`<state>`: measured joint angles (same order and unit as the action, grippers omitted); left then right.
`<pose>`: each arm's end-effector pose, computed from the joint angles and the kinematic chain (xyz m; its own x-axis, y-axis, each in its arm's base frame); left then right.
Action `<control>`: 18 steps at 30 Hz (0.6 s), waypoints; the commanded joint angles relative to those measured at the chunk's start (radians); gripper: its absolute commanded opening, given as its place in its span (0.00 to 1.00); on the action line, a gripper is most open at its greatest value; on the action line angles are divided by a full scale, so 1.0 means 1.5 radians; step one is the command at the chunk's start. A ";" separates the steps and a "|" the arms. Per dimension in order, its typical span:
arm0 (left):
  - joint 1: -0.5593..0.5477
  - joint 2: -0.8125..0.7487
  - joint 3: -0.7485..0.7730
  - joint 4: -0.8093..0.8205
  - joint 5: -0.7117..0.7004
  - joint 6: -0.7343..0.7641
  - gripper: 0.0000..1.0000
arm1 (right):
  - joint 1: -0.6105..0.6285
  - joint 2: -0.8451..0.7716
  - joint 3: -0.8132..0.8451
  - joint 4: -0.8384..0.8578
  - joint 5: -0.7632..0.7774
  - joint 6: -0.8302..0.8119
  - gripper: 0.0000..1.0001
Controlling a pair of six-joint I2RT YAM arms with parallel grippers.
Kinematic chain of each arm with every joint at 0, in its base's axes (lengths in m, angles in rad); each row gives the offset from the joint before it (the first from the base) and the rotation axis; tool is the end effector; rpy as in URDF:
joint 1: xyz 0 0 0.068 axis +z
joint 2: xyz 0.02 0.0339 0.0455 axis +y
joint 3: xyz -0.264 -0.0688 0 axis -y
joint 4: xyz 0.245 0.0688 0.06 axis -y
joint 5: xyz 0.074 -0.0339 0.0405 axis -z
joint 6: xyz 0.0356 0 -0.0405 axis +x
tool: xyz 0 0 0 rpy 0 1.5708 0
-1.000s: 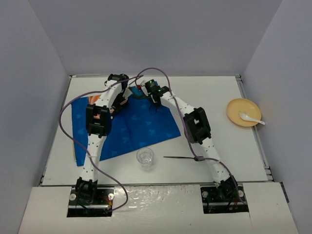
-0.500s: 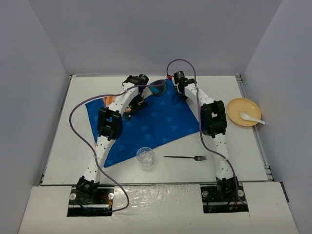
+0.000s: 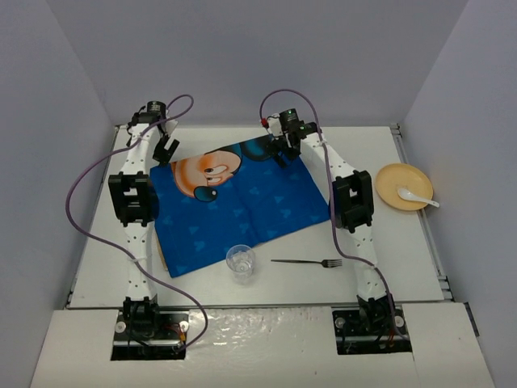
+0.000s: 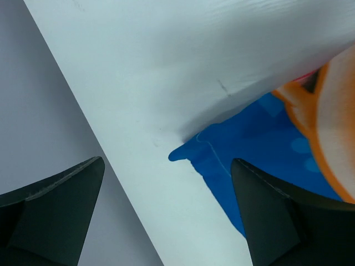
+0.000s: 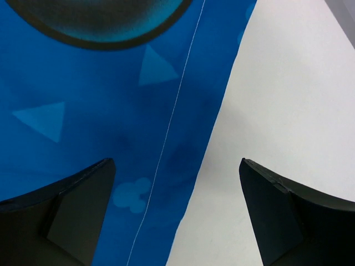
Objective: Set the dinner table for one person
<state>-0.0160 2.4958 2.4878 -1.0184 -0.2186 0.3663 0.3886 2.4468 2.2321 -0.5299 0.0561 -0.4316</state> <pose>0.5327 -0.0008 0.2374 -0.8332 0.3630 -0.4171 0.2161 0.9081 0.3587 0.5149 0.2086 0.2147 -0.4274 -0.6263 -0.6520 -0.5713 0.7460 -0.3421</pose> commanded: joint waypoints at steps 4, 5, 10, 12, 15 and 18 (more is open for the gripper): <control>0.022 -0.012 0.000 0.012 0.000 0.050 0.97 | -0.038 0.049 0.069 0.029 -0.086 0.003 0.92; 0.029 -0.008 0.006 0.009 0.002 0.057 0.97 | -0.039 0.057 0.078 0.031 -0.083 0.000 0.92; 0.033 -0.023 -0.003 -0.010 0.054 0.093 0.97 | -0.047 0.054 0.068 0.041 -0.094 -0.019 0.92; 0.035 -0.026 -0.008 -0.019 0.067 0.116 0.97 | -0.053 0.056 0.059 0.047 -0.097 -0.022 0.92; 0.044 -0.003 0.022 -0.049 0.080 0.138 0.97 | -0.057 0.057 0.049 0.052 -0.103 -0.020 0.92; 0.060 0.030 0.062 -0.074 0.092 0.146 0.93 | -0.059 0.048 0.032 0.058 -0.119 -0.018 0.92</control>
<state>0.0333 2.5221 2.4805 -1.0593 -0.1208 0.5253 0.3070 2.5622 2.3054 -0.4725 -0.0822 -0.4487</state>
